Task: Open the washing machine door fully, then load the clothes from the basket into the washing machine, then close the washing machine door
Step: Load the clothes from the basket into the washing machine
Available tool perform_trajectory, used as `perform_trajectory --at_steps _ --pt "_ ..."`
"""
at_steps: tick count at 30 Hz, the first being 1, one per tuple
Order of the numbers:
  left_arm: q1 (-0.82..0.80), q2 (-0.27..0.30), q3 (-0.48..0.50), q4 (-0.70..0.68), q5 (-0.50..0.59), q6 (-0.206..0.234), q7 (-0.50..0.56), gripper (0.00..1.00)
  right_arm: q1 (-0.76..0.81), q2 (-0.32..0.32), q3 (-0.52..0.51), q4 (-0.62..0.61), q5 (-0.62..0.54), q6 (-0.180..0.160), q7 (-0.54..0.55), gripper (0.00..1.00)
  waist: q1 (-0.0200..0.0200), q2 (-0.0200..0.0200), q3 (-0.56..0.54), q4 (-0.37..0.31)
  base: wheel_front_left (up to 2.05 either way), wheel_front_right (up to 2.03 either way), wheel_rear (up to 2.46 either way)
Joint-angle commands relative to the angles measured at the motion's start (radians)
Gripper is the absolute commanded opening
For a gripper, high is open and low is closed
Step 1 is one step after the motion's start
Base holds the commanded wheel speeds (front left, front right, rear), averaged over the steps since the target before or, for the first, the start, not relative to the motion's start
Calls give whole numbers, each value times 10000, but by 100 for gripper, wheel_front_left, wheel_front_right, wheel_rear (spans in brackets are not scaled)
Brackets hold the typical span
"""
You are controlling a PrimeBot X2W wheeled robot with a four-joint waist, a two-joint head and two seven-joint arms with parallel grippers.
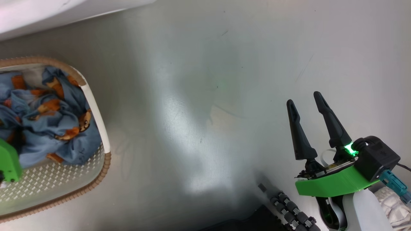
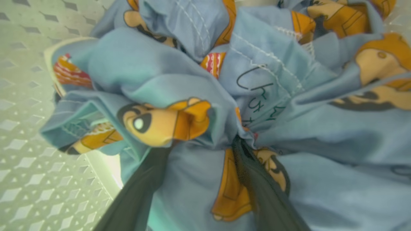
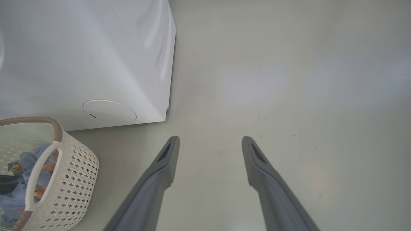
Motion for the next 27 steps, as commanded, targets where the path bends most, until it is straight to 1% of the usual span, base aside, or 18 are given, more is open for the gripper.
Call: perform_trajectory --at_steps 1,2,3,5,7,10,14,17,22,27 --pt "83 340 177 92 -51 -27 -19 100 191 -81 257 -202 19 88 -48 100 0 0 -30 22 0 0 0" --pt "62 255 167 159 -98 -27 24 100 194 -81 250 -195 13 88 -48 100 0 0 -56 45 0 0 0" --pt "61 174 133 215 -144 -27 131 80 190 -81 239 -187 9 88 -48 100 0 0 -83 69 0 0 0" --pt "119 -27 41 152 -371 -27 326 0 148 -81 209 -163 -9 88 -48 100 0 0 -219 152 0 0 0" --pt "277 -123 -115 -21 -564 -27 652 0 124 -81 178 -142 -24 88 -48 100 0 0 -370 210 0 0 0" --pt "454 -182 -227 -235 -839 -27 749 0 79 -81 107 -113 -26 88 -48 100 0 0 -659 307 0 0 0" --pt "696 -232 -356 -664 -1178 -27 574 0 34 -81 43 -20 -69 88 -48 100 0 0 -1152 450 0 0 0" --pt "819 -203 -443 -1009 -1289 -27 54 0 24 -81 -12 41 -102 88 -48 100 0 0 -1562 565 0 0 0" --pt "995 -243 -523 -1298 -1269 -27 -1192 0 27 -81 -102 175 -170 88 -48 100 0 0 -2223 786 0 0 0" --pt "1214 -514 -456 -1393 -1336 -27 -1789 0 25 -81 -175 307 -350 88 -48 100 0 0 -2875 1074 0 0 0"
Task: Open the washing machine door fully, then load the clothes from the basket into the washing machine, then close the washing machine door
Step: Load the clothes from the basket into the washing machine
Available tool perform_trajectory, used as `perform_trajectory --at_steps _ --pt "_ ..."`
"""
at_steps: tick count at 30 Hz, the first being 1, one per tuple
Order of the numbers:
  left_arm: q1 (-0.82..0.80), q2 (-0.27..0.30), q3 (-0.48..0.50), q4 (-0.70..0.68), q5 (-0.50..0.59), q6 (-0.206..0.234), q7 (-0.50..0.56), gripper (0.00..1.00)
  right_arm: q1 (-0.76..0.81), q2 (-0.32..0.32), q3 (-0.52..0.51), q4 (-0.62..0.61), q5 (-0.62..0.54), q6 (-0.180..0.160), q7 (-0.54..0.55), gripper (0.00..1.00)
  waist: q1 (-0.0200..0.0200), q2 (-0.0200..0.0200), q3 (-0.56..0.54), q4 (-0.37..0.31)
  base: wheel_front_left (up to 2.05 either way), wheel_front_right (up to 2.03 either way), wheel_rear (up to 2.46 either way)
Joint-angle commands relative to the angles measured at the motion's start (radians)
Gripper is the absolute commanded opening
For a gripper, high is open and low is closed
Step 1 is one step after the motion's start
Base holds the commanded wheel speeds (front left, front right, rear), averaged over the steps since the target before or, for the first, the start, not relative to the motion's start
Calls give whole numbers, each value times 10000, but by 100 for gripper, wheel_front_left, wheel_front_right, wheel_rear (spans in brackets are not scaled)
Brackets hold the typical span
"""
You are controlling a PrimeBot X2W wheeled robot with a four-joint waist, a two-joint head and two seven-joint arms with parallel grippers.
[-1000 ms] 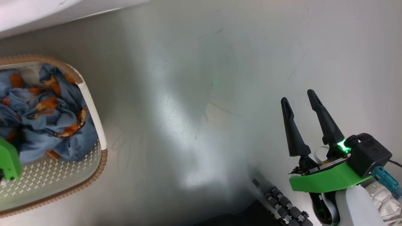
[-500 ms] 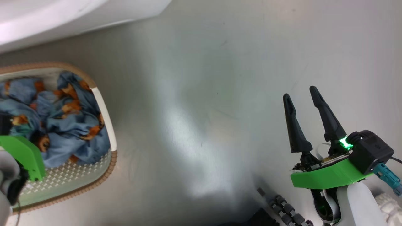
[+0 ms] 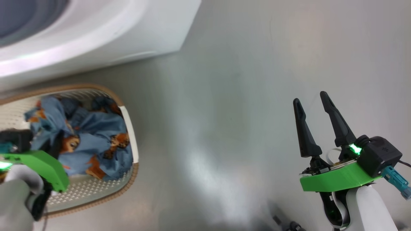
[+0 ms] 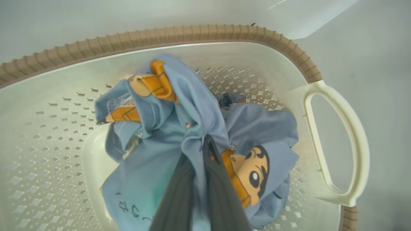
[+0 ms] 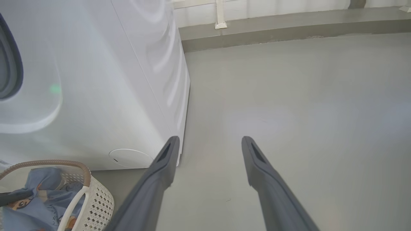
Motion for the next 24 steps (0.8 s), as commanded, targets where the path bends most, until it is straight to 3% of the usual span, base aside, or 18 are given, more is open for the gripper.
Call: perform_trajectory --at_steps 1,6,24 --pt "321 266 294 -79 -82 -27 -214 0 187 -74 170 -105 -223 87 -48 100 0 0 -715 432 0 0 0" --pt "586 -35 823 -286 15 -27 -338 0 232 -74 93 71 -349 87 -48 100 0 0 -1485 748 0 0 0" --pt "3852 -872 6137 -4431 3916 1029 -347 0 925 -74 -136 671 -601 87 -48 100 0 0 -4273 1308 0 0 0"
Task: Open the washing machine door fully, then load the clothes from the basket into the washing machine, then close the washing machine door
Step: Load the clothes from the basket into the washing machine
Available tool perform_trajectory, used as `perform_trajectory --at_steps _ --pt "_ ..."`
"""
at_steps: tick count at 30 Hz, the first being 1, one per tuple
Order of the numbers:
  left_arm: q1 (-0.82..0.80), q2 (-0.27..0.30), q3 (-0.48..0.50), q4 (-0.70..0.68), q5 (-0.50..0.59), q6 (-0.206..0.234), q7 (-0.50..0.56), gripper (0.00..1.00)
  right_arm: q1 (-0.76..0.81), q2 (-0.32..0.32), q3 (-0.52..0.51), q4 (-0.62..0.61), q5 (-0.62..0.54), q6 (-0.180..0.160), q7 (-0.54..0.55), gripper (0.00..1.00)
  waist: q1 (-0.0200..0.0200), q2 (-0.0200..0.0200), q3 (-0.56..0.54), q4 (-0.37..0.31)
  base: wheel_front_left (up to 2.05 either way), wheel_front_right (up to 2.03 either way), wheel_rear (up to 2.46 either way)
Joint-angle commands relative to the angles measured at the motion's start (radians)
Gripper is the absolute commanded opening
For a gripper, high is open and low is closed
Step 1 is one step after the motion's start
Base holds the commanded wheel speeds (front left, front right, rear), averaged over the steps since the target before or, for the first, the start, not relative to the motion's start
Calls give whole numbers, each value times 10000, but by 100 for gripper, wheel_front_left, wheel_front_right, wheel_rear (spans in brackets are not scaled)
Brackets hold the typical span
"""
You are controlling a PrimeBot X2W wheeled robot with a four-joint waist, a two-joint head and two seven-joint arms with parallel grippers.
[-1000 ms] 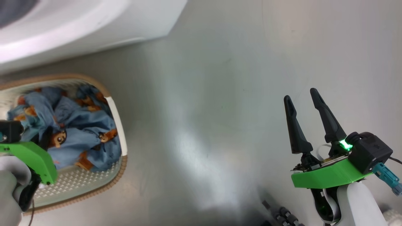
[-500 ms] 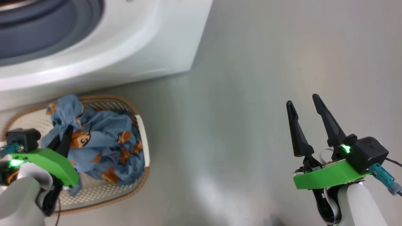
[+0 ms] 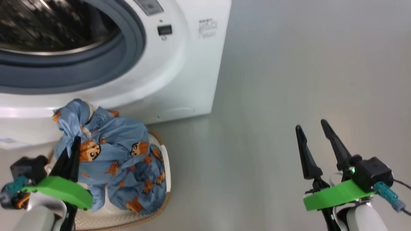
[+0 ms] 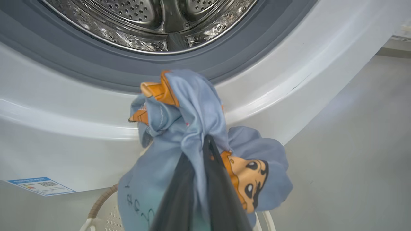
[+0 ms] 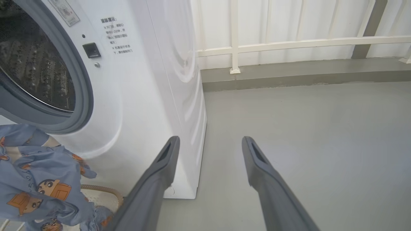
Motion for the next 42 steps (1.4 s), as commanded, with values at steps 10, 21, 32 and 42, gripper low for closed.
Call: perform_trajectory --at_steps 10,21,32,42 --pt "1691 -352 2157 -2280 1985 362 -123 0 585 -31 137 45 -220 87 -48 100 0 0 -2012 458 0 0 0" --pt "3203 -1115 3364 -3832 3289 401 -124 0 1025 -31 8 116 -246 87 -48 100 0 0 -2814 713 0 0 0" --pt "3883 -1622 3960 -4055 3796 218 -124 0 1229 -31 -5 168 -244 87 -48 100 0 0 -3125 704 0 0 0" --pt "3715 -1833 4259 -3845 3955 -136 -124 0 1161 -31 45 90 -191 87 -48 100 0 0 -2782 572 0 0 0"
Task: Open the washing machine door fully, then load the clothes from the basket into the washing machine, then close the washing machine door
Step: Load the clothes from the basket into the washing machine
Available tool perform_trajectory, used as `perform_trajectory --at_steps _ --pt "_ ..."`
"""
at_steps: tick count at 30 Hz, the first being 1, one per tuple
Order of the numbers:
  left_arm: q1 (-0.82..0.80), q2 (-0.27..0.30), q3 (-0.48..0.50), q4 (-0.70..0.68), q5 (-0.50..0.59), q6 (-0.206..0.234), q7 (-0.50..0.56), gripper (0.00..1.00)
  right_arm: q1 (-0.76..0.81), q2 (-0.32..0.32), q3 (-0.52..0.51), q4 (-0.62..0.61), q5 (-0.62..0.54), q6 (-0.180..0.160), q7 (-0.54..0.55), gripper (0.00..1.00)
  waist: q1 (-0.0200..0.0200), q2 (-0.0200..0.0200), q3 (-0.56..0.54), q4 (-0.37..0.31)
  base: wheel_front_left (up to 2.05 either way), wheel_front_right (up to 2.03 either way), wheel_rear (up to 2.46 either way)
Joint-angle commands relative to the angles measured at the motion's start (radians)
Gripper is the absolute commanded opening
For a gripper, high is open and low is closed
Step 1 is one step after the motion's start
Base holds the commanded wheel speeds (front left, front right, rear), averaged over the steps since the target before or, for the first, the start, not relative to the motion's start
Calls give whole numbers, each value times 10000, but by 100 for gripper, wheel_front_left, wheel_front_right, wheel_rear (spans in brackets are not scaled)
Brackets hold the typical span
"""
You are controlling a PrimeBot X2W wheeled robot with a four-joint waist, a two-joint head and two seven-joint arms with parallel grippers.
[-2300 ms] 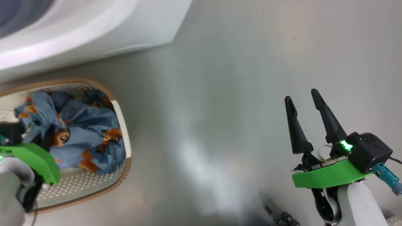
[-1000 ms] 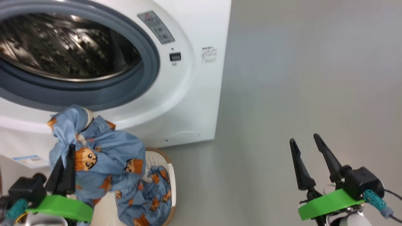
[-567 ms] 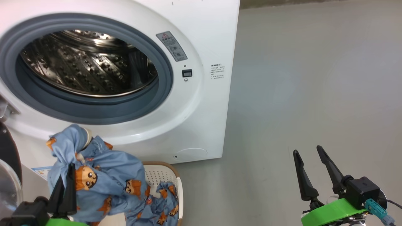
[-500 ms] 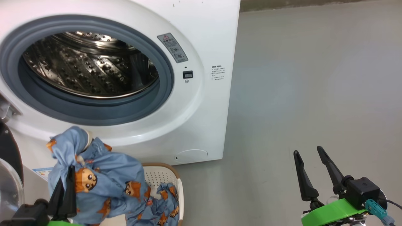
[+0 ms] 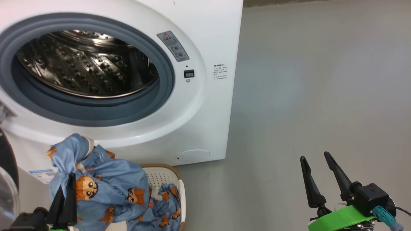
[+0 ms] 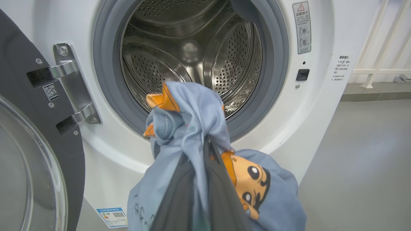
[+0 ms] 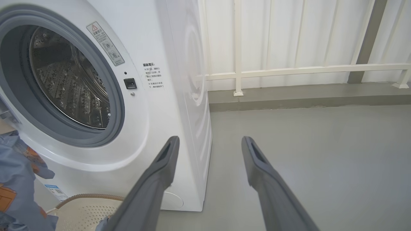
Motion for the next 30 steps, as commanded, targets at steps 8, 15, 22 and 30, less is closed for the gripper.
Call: perform_trajectory --at_steps 8,15,22,30 --pt "-1401 39 737 328 192 -439 -124 0 -397 -41 328 -423 -101 87 -48 100 0 0 899 -249 0 0 0" --pt "-2807 378 794 837 310 -719 -124 0 -730 -41 521 -539 -21 87 -48 100 0 0 1576 -552 0 0 0" --pt "-4188 995 739 1483 315 -852 -124 0 -984 -41 659 -664 107 87 -48 100 0 0 2205 -918 0 0 0" --pt "-6068 1855 590 2403 -11 -899 -124 0 -1210 -41 625 -858 207 87 -48 100 0 0 3019 -1220 0 0 0"
